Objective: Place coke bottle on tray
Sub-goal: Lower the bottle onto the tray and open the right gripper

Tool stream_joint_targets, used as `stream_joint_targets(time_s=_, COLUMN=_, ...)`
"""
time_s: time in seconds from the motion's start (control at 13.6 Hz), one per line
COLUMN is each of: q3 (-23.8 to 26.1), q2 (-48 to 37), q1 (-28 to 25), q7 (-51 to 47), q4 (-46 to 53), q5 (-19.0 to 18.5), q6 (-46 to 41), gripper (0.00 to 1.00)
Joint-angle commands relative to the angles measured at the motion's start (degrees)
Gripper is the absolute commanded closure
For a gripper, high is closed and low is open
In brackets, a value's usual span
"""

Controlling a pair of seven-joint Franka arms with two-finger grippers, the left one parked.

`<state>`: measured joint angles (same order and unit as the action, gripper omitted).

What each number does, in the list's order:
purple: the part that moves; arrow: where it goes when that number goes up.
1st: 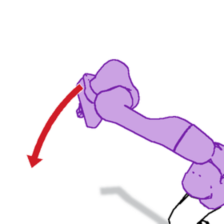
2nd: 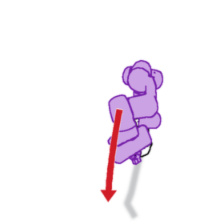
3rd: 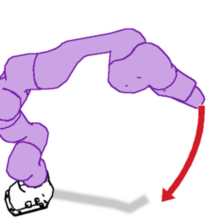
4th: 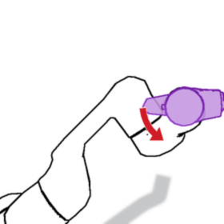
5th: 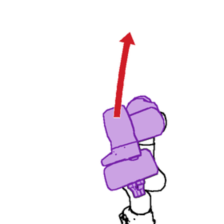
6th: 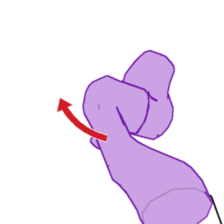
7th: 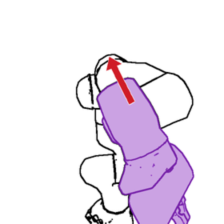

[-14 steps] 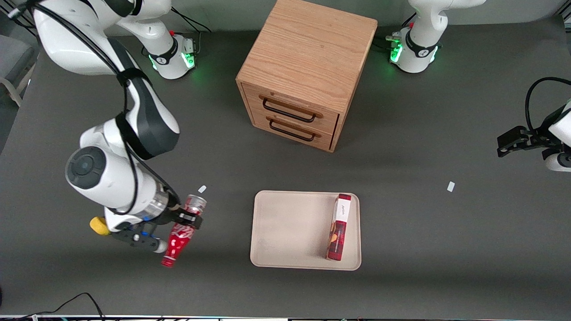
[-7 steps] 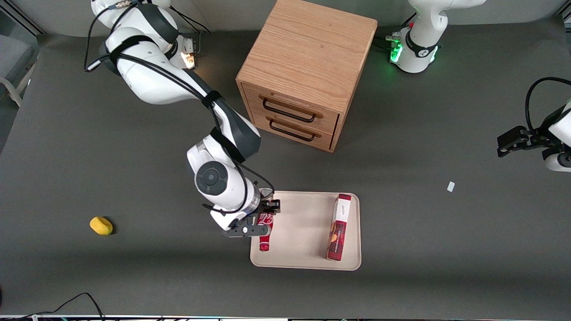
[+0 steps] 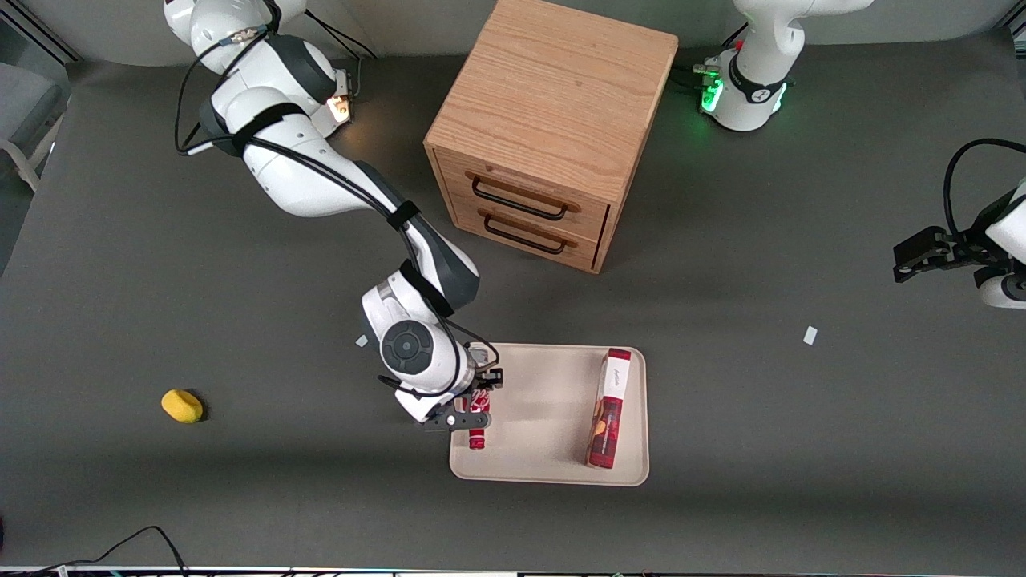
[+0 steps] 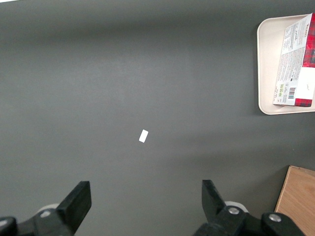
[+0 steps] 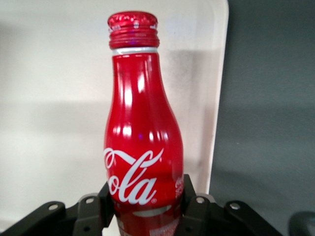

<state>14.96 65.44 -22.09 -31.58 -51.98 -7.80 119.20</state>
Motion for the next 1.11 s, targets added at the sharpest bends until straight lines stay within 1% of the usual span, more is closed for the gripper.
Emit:
stream_joint_targets(time_s=0.0, q3=-0.5, q2=1.3, q1=-0.9, q7=-0.5, q4=3.0, q5=-0.3, q6=-0.3, gripper=0.93)
stream_joint_targets(time_s=0.07, q3=-0.6, q2=1.5, q1=-0.9, q7=-0.6, q4=3.0, q5=-0.3, q6=0.1, gripper=0.87)
stream_joint_targets(time_s=0.15, q3=-0.7, q2=2.0, q1=-0.8, q7=-0.6, q4=2.9, q5=-0.4, q6=1.2, gripper=0.75)
stream_joint_targets(time_s=0.22, q3=-0.7, q2=2.1, q1=-0.6, q7=-0.6, q4=2.9, q5=-0.4, q6=1.6, gripper=0.69)
stream_joint_targets(time_s=0.29, q3=-0.8, q2=2.1, q1=-0.4, q7=-0.6, q4=2.8, q5=-0.4, q6=1.7, gripper=0.50)
stream_joint_targets(time_s=0.37, q3=-0.9, q2=2.1, q1=-0.2, q7=-0.6, q4=2.8, q5=-0.4, q6=1.7, gripper=0.13)
stream_joint_targets(time_s=0.44, q3=-0.9, q2=2.1, q1=-0.3, q7=-0.6, q4=2.7, q5=-0.4, q6=1.7, gripper=0.00)
stream_joint_targets(time_s=0.88, q3=-0.9, q2=1.4, q1=-0.1, q7=-0.4, q4=1.7, q5=-0.5, q6=2.4, gripper=0.00)
stream_joint_targets(time_s=1.03, q3=-0.9, q2=-0.5, q1=0.2, q7=-0.8, q4=1.6, q5=-0.4, q6=2.3, gripper=0.00)
